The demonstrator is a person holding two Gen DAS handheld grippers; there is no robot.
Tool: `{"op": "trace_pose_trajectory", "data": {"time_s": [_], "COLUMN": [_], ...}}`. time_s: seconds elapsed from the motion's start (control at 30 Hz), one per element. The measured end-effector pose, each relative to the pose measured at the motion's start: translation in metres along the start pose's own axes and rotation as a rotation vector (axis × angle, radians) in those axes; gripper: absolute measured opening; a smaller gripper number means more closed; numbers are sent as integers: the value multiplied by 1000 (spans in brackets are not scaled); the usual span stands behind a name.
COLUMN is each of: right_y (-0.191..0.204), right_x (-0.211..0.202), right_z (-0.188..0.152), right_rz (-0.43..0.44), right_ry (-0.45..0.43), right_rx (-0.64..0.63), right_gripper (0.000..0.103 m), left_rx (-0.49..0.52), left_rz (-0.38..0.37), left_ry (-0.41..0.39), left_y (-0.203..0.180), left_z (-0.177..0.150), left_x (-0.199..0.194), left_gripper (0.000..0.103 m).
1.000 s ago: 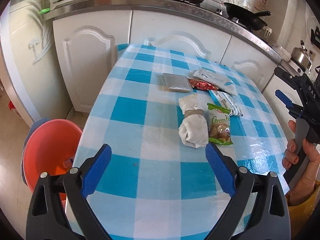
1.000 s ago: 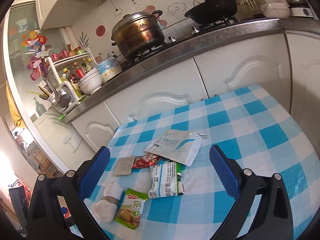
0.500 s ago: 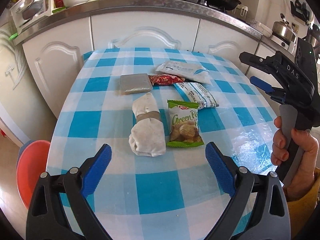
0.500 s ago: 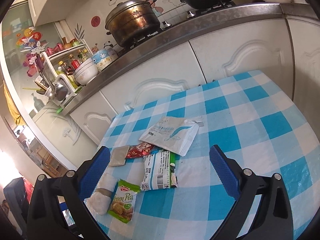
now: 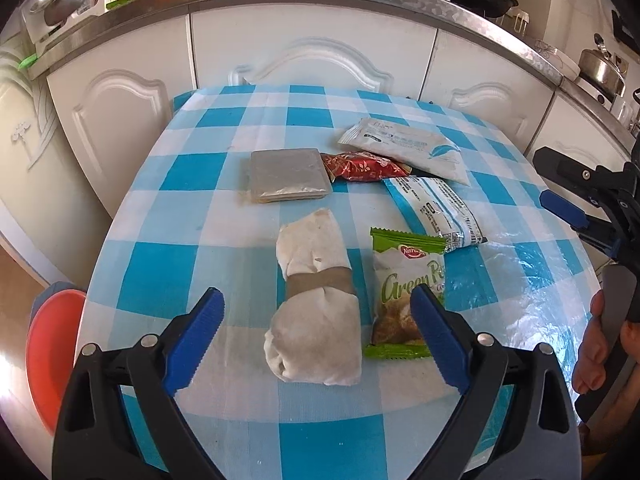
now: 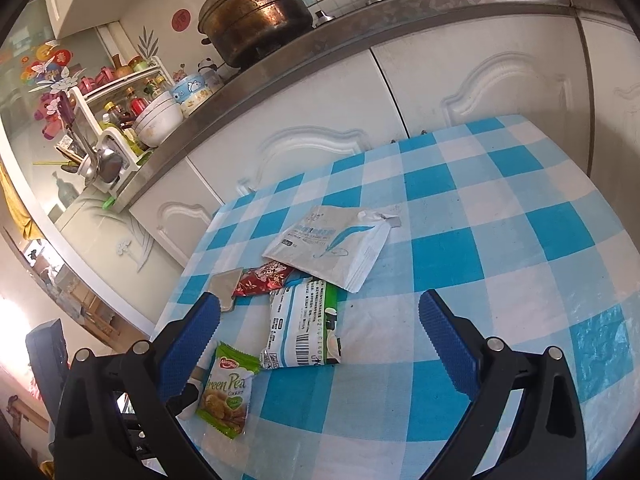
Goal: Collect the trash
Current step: 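Grasp the white cloth bundle with the left tool while the right tool grasps the white barcode snack bag, then carry bundle and snack bag over the red bucket and open both tools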
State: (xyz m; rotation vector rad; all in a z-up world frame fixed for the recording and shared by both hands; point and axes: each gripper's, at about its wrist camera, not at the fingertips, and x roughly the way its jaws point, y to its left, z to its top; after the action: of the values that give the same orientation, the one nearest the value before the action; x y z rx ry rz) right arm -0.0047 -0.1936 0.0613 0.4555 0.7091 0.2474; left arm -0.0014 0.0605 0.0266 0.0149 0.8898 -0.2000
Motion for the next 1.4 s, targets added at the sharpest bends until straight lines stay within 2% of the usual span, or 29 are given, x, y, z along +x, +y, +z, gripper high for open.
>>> {"op": "trace_pose_trajectory", "data": {"time_s": [0.03, 0.1, 0.17, 0.5, 0.53, 0.57, 0.63, 1.07, 1.17, 1.2, 1.23, 1.4], "right_y": [2, 7, 14, 48, 48, 49, 48, 51, 51, 51, 52, 53], "right_x": [2, 9, 15, 45, 48, 50, 56, 72, 74, 75, 75, 75], "right_z": [0, -1, -3, -18, -19, -20, -22, -28, -29, -29, -29, -30], "right_rz": [1, -2, -1, -97, -107, -117, -138, -226, -231, -239, -249, -251], "right_ry": [7, 30, 48, 118, 123, 129, 148, 204, 218, 217, 215, 213], "right_rx": [-7, -25, -47, -196, -205, -211, -212, -250, -254, -259, -264, -268], "right_gripper": [98, 98, 98, 93, 92, 82, 76, 77, 70, 63, 61, 59], "left_rx": [-3, -13, -26, -62, -64, -64, -64, -102, -104, -104, -104, -116], "left_rz": [4, 0, -6, -47, -50, -51, -53, -78, -75, -74, -72, -71], "left_ry": [0, 7, 19, 28, 26, 24, 21, 14, 12, 11, 10, 4], "left_y": [1, 1, 3, 8, 9, 9, 9, 20, 22, 24, 24, 31], "left_z": [1, 2, 2, 1, 1, 1, 0, -6, -8, -8, -9, -11], "left_x": [2, 5, 10, 15, 15, 15, 15, 8, 6, 5, 4, 1], "left_gripper": [92, 78, 72, 45, 45, 45, 44, 43, 42, 42, 42, 42]}}
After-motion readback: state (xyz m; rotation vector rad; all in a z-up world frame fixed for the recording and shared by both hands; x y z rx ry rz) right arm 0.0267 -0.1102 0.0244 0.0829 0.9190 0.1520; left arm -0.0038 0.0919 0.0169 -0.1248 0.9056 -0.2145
